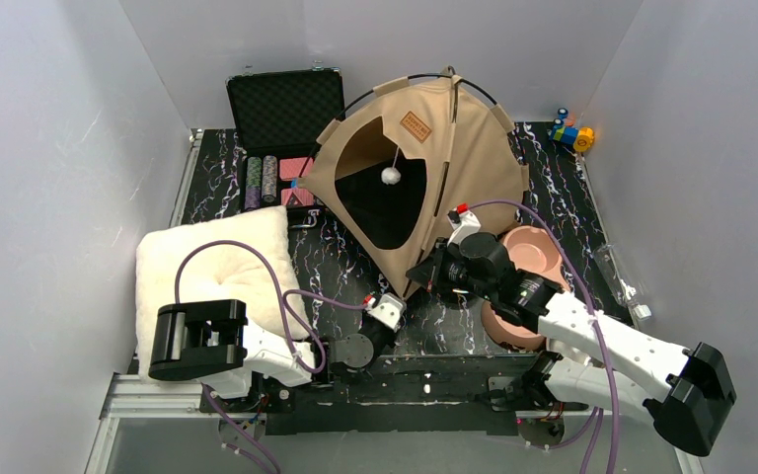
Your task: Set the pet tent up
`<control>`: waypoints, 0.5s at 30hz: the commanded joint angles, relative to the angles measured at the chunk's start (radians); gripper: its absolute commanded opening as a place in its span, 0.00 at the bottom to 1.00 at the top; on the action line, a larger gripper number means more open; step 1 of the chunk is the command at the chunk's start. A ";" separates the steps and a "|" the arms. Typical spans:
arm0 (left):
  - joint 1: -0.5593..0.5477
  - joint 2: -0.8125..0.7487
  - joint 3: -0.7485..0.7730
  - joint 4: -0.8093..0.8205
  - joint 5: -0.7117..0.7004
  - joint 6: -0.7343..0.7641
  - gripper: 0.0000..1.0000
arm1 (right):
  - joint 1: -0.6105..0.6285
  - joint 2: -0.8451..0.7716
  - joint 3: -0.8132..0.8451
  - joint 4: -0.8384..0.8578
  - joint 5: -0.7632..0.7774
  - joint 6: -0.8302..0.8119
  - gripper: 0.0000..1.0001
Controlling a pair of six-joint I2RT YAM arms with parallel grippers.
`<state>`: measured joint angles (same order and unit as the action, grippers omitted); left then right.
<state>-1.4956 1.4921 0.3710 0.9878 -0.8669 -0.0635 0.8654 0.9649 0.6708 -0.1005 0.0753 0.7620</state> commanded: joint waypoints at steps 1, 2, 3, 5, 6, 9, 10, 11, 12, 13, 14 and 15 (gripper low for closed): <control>-0.056 -0.017 -0.029 -0.043 0.064 -0.018 0.00 | -0.027 0.011 0.051 0.128 0.169 0.026 0.01; -0.055 -0.016 -0.025 -0.046 0.065 -0.017 0.00 | -0.026 0.012 0.057 0.131 0.170 0.020 0.01; -0.056 -0.015 -0.025 -0.047 0.065 -0.015 0.00 | -0.025 0.016 0.065 0.129 0.174 0.010 0.01; -0.055 -0.016 -0.024 -0.044 0.065 -0.016 0.00 | -0.025 0.029 0.078 0.118 0.184 -0.004 0.01; -0.056 -0.016 -0.026 -0.043 0.065 -0.015 0.00 | -0.024 0.035 0.080 0.115 0.185 -0.008 0.01; -0.056 -0.019 -0.030 -0.041 0.066 -0.015 0.00 | -0.020 0.050 0.080 0.112 0.182 -0.007 0.01; -0.056 -0.019 -0.032 -0.036 0.066 -0.016 0.00 | -0.017 0.055 0.085 0.106 0.186 -0.006 0.01; -0.056 -0.019 -0.035 -0.031 0.066 -0.016 0.00 | -0.016 0.059 0.089 0.104 0.191 -0.006 0.01; -0.056 -0.019 -0.036 -0.027 0.066 -0.015 0.00 | -0.011 0.062 0.094 0.104 0.196 -0.011 0.01; -0.056 -0.020 -0.037 -0.028 0.068 -0.014 0.00 | -0.006 0.065 0.099 0.105 0.203 -0.020 0.01; -0.056 -0.022 -0.037 -0.029 0.070 -0.013 0.00 | 0.000 0.069 0.102 0.108 0.209 -0.031 0.01; -0.056 -0.023 -0.037 -0.029 0.072 -0.013 0.00 | 0.005 0.073 0.106 0.112 0.211 -0.043 0.01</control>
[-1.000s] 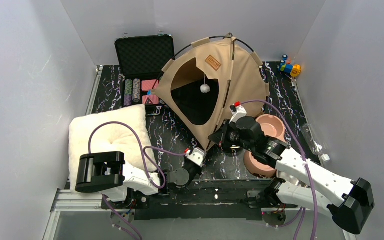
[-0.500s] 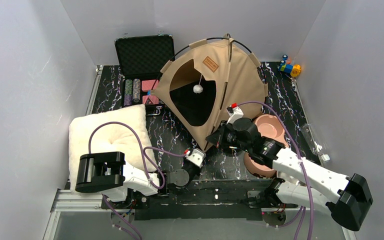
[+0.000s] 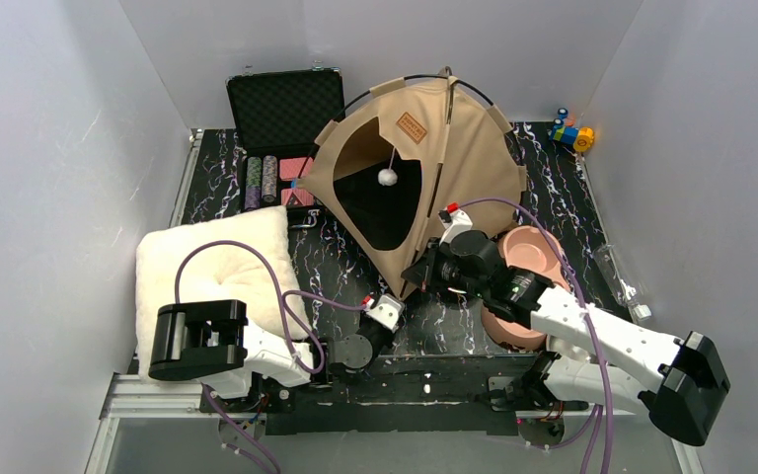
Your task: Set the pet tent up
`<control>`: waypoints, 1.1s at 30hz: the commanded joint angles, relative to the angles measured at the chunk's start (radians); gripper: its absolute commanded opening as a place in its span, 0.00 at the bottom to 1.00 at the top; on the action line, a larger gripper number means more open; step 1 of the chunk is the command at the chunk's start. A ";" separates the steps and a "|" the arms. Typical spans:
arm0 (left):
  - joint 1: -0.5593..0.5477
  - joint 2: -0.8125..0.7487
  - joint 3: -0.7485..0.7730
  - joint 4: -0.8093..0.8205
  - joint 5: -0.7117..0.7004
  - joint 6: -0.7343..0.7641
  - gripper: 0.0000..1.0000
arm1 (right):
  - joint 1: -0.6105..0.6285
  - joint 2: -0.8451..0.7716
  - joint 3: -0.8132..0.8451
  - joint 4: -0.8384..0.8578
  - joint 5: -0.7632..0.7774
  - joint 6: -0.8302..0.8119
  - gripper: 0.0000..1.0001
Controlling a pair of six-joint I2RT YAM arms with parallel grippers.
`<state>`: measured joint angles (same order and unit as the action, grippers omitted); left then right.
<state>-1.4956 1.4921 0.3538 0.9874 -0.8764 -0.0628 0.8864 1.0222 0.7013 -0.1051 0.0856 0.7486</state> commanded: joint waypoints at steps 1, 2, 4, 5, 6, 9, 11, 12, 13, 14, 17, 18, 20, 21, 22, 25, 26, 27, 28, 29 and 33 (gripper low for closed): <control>-0.056 -0.024 -0.022 -0.025 0.082 -0.013 0.00 | -0.012 0.020 0.078 0.121 0.200 -0.041 0.01; -0.056 -0.026 -0.026 -0.020 0.080 -0.012 0.00 | -0.007 0.026 0.078 0.128 0.196 -0.051 0.01; -0.056 -0.034 -0.040 0.002 0.077 -0.013 0.00 | -0.001 0.032 0.068 0.157 0.169 -0.068 0.01; -0.056 -0.041 -0.049 0.014 0.074 -0.014 0.00 | -0.001 0.036 0.059 0.178 0.142 -0.076 0.01; -0.055 -0.050 -0.056 0.020 0.071 -0.017 0.00 | 0.000 0.044 0.055 0.190 0.115 -0.085 0.01; -0.053 -0.080 -0.069 0.016 0.054 -0.026 0.00 | 0.017 0.087 0.060 0.186 0.081 -0.105 0.01; -0.049 -0.092 -0.077 0.015 0.053 -0.035 0.00 | 0.027 0.110 0.063 0.171 0.071 -0.107 0.01; -0.047 -0.096 -0.080 0.017 0.057 -0.038 0.00 | 0.032 0.119 0.062 0.169 0.063 -0.107 0.01; -0.042 -0.098 -0.082 0.019 0.062 -0.040 0.00 | 0.037 0.125 0.059 0.168 0.060 -0.106 0.01; -0.040 -0.097 -0.083 0.020 0.064 -0.041 0.00 | 0.042 0.130 0.055 0.169 0.058 -0.105 0.01; -0.039 -0.099 -0.081 0.017 0.049 -0.044 0.00 | 0.049 0.144 0.052 0.165 0.029 -0.103 0.01; -0.037 -0.103 -0.081 0.009 0.037 -0.048 0.00 | 0.050 0.146 0.053 0.158 0.016 -0.103 0.01; -0.035 -0.113 -0.082 -0.006 0.024 -0.060 0.00 | 0.053 0.148 0.049 0.145 -0.006 -0.102 0.01; -0.032 -0.118 -0.083 -0.010 0.018 -0.067 0.00 | 0.054 0.150 0.047 0.140 -0.017 -0.105 0.01; -0.030 -0.123 -0.085 -0.013 0.013 -0.075 0.00 | 0.054 0.152 0.045 0.131 -0.025 -0.104 0.01; -0.021 -0.133 -0.087 -0.023 0.001 -0.092 0.00 | 0.057 0.163 0.034 0.118 -0.050 -0.107 0.01; -0.020 -0.136 -0.087 -0.026 -0.004 -0.096 0.03 | 0.059 0.169 0.026 0.118 -0.053 -0.106 0.01; -0.020 -0.142 -0.087 -0.031 -0.008 -0.099 0.07 | 0.060 0.174 0.020 0.118 -0.053 -0.104 0.01; -0.020 -0.151 -0.088 -0.038 -0.008 -0.102 0.13 | 0.061 0.182 0.011 0.118 -0.049 -0.103 0.01; -0.021 -0.163 -0.088 -0.047 -0.007 -0.107 0.16 | 0.064 0.189 0.004 0.120 -0.043 -0.103 0.01; -0.020 -0.237 -0.105 -0.085 0.012 -0.131 0.39 | 0.064 0.214 -0.009 0.135 -0.013 -0.104 0.01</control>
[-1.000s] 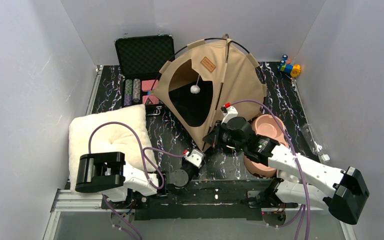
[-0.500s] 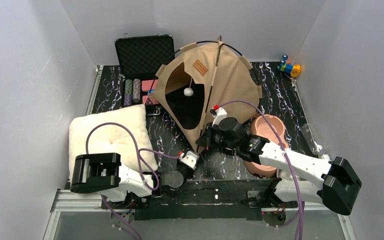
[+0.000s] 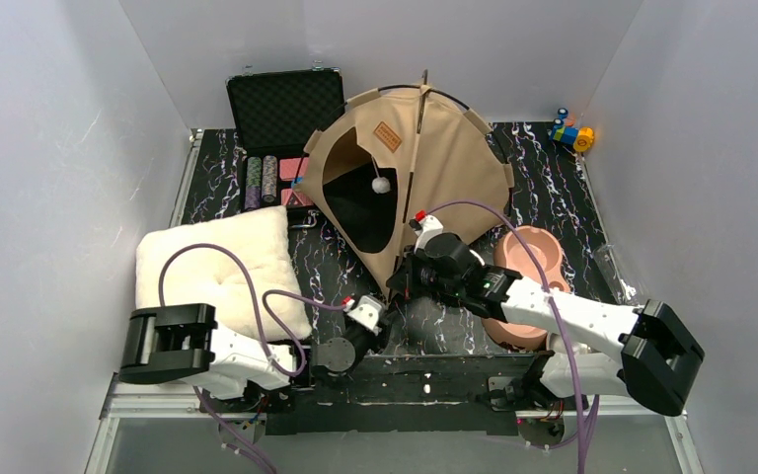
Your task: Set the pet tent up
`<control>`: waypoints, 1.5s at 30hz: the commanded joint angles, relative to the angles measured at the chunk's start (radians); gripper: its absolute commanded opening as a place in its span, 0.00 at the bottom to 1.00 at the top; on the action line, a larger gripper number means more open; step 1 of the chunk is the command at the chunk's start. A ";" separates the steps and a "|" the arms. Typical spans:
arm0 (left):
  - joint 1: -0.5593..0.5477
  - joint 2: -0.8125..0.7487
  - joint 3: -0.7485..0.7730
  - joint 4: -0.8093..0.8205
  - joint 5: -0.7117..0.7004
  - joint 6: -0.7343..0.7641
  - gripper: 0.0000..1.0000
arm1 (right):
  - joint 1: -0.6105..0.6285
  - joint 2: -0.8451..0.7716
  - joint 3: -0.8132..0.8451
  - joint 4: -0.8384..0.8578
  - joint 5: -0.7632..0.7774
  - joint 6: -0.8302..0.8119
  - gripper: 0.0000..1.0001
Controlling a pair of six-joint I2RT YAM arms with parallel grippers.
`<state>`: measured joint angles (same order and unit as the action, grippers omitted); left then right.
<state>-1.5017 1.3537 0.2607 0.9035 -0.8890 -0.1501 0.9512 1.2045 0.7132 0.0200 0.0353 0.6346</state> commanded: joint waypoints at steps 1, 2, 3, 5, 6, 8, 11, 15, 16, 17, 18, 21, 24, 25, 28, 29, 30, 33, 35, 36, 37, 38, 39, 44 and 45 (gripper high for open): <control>-0.014 -0.124 -0.020 -0.012 0.031 -0.050 0.45 | -0.002 0.036 -0.020 0.011 0.046 0.010 0.01; -0.014 -0.156 -0.030 -0.020 0.037 -0.053 0.53 | -0.002 0.039 -0.020 0.015 0.054 0.011 0.01; -0.014 -0.192 -0.038 -0.033 0.047 -0.053 0.58 | -0.002 0.041 -0.021 0.019 0.063 0.012 0.01; -0.009 -0.316 -0.054 -0.091 0.074 -0.054 0.65 | -0.001 0.039 -0.021 0.019 0.088 0.010 0.01; 0.000 -0.374 -0.054 -0.148 0.089 -0.064 0.67 | -0.001 0.037 -0.022 0.017 0.103 0.010 0.01; 0.052 -0.511 -0.040 -0.320 0.150 -0.123 0.69 | 0.000 0.027 -0.032 0.027 0.133 0.000 0.01; 0.186 -0.663 0.007 -0.569 0.310 -0.204 0.73 | 0.003 0.017 -0.039 0.035 0.156 -0.040 0.01; 0.317 -0.716 0.115 -0.797 0.461 -0.217 0.80 | 0.003 0.025 -0.010 -0.031 0.206 -0.077 0.01; 0.346 -0.703 0.145 -0.835 0.502 -0.217 0.81 | 0.003 0.024 -0.001 -0.058 0.218 -0.084 0.01; 0.378 -0.683 0.175 -0.869 0.544 -0.217 0.83 | 0.003 0.019 0.006 -0.081 0.233 -0.095 0.01; 0.418 -0.652 0.205 -0.894 0.585 -0.216 0.84 | 0.001 0.009 0.014 -0.097 0.245 -0.115 0.01; 0.484 -0.548 0.289 -0.972 0.661 -0.200 0.88 | -0.013 -0.013 0.059 -0.182 0.281 -0.169 0.01; 0.539 -0.481 0.372 -1.003 0.698 -0.185 0.96 | -0.053 -0.027 0.099 -0.235 0.288 -0.210 0.01; 0.560 -0.463 0.398 -1.010 0.716 -0.180 0.98 | -0.072 -0.030 0.110 -0.246 0.283 -0.218 0.01; 0.608 -0.418 0.473 -1.051 0.763 -0.174 0.98 | -0.126 -0.031 0.136 -0.261 0.256 -0.231 0.01; 0.619 -0.411 0.504 -1.066 0.778 -0.176 0.98 | -0.146 -0.026 0.143 -0.266 0.250 -0.232 0.01; 0.629 -0.405 0.524 -1.083 0.786 -0.178 0.98 | -0.169 -0.019 0.147 -0.274 0.249 -0.231 0.01; 0.655 -0.408 0.577 -1.140 0.817 -0.185 0.98 | -0.249 0.003 0.149 -0.283 0.234 -0.229 0.01; 0.678 -0.416 0.618 -1.201 0.834 -0.186 0.98 | -0.290 0.010 0.145 -0.278 0.230 -0.228 0.01; 0.690 -0.422 0.638 -1.234 0.843 -0.186 0.98 | -0.310 0.012 0.145 -0.277 0.230 -0.228 0.01; 0.704 -0.426 0.657 -1.263 0.852 -0.185 0.98 | -0.329 0.015 0.150 -0.277 0.228 -0.233 0.01; 0.717 -0.430 0.678 -1.295 0.861 -0.182 0.98 | -0.347 0.018 0.156 -0.280 0.222 -0.243 0.01; 0.730 -0.435 0.695 -1.323 0.872 -0.177 0.98 | -0.362 0.022 0.165 -0.283 0.214 -0.254 0.01; 0.765 -0.451 0.771 -1.448 0.878 -0.131 0.98 | -0.414 0.031 0.221 -0.306 0.167 -0.335 0.01; 0.766 -0.452 0.781 -1.466 0.872 -0.116 0.98 | -0.416 0.033 0.235 -0.320 0.172 -0.348 0.01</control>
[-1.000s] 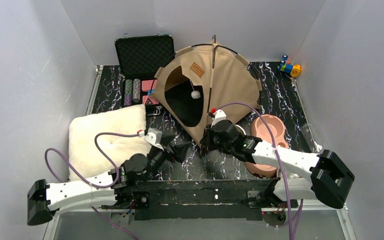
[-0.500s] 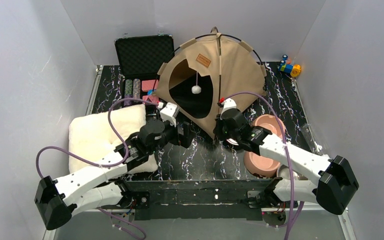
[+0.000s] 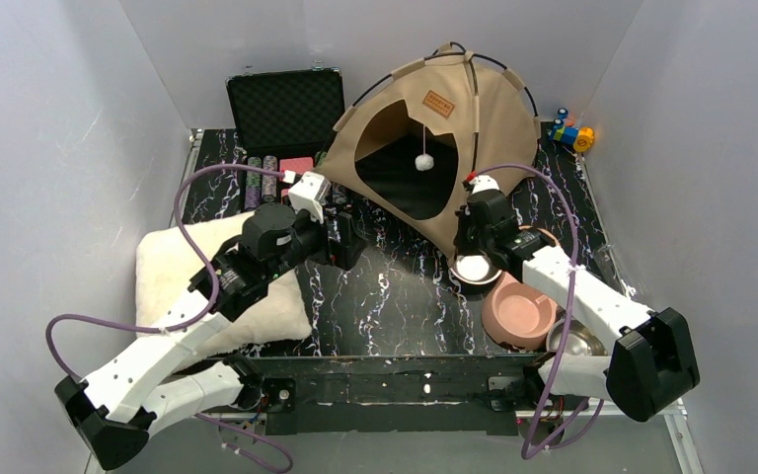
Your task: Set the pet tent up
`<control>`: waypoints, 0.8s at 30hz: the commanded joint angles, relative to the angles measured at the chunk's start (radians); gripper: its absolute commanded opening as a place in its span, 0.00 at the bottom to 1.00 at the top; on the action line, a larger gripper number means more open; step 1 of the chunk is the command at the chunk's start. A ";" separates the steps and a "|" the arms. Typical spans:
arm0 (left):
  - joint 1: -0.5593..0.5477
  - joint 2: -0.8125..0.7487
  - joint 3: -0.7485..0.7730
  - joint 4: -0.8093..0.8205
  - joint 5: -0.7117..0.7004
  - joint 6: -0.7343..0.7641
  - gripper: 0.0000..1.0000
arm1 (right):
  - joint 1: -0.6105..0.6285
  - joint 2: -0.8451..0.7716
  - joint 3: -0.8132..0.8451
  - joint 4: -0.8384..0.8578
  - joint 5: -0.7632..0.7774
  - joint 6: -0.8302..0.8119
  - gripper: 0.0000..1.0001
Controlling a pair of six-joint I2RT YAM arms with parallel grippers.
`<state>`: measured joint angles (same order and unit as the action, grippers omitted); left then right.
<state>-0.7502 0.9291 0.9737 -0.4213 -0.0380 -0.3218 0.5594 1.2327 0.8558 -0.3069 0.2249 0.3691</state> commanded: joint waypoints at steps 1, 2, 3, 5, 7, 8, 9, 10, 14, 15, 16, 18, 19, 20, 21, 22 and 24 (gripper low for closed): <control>0.017 -0.028 0.076 -0.157 0.012 0.071 0.98 | -0.027 0.007 0.103 -0.002 -0.013 -0.094 0.01; 0.019 -0.029 0.082 -0.172 0.003 0.086 0.98 | -0.030 0.008 0.111 -0.005 -0.011 -0.111 0.01; 0.021 -0.030 0.088 -0.181 -0.007 0.104 0.98 | -0.036 0.010 0.120 -0.011 -0.003 -0.134 0.01; 0.025 -0.029 0.095 -0.193 -0.030 0.140 0.98 | -0.058 0.019 0.150 -0.034 0.008 -0.157 0.01; 0.028 -0.031 0.095 -0.192 -0.060 0.172 0.98 | -0.075 0.027 0.184 -0.074 0.008 -0.165 0.01; 0.029 -0.033 0.090 -0.186 -0.078 0.188 0.98 | -0.076 0.024 0.198 -0.097 0.006 -0.168 0.01; 0.030 -0.035 0.081 -0.176 -0.099 0.203 0.98 | -0.076 0.016 0.209 -0.121 0.001 -0.171 0.07; 0.032 -0.034 0.072 -0.168 -0.121 0.216 0.98 | -0.076 0.006 0.217 -0.141 -0.008 -0.168 0.14; 0.036 -0.033 0.039 -0.133 -0.197 0.257 0.98 | -0.076 -0.069 0.234 -0.234 -0.028 -0.123 0.61; 0.035 -0.032 0.035 -0.123 -0.210 0.264 0.98 | -0.076 -0.086 0.240 -0.263 -0.035 -0.112 0.71; 0.037 -0.034 0.028 -0.111 -0.220 0.276 0.98 | -0.076 -0.106 0.244 -0.293 -0.043 -0.100 0.75; 0.038 -0.038 0.013 -0.079 -0.242 0.302 0.98 | -0.076 -0.139 0.253 -0.350 -0.040 -0.078 0.78; 0.038 -0.044 0.000 -0.047 -0.256 0.315 0.98 | -0.076 -0.157 0.257 -0.377 -0.035 -0.065 0.79; 0.037 -0.050 -0.016 -0.031 -0.272 0.331 0.98 | -0.076 -0.172 0.257 -0.405 -0.031 -0.056 0.80; 0.037 -0.059 -0.032 -0.007 -0.287 0.351 0.98 | -0.076 -0.192 0.252 -0.430 -0.029 -0.045 0.80; 0.038 -0.068 -0.050 0.014 -0.301 0.360 0.98 | -0.076 -0.213 0.243 -0.449 -0.038 -0.041 0.81; 0.040 -0.090 -0.091 0.055 -0.320 0.364 0.98 | -0.076 -0.256 0.212 -0.471 -0.082 -0.035 0.81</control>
<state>-0.7166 0.8936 0.9394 -0.4698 -0.2775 -0.0174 0.4847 1.0462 1.0698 -0.6739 0.1932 0.2951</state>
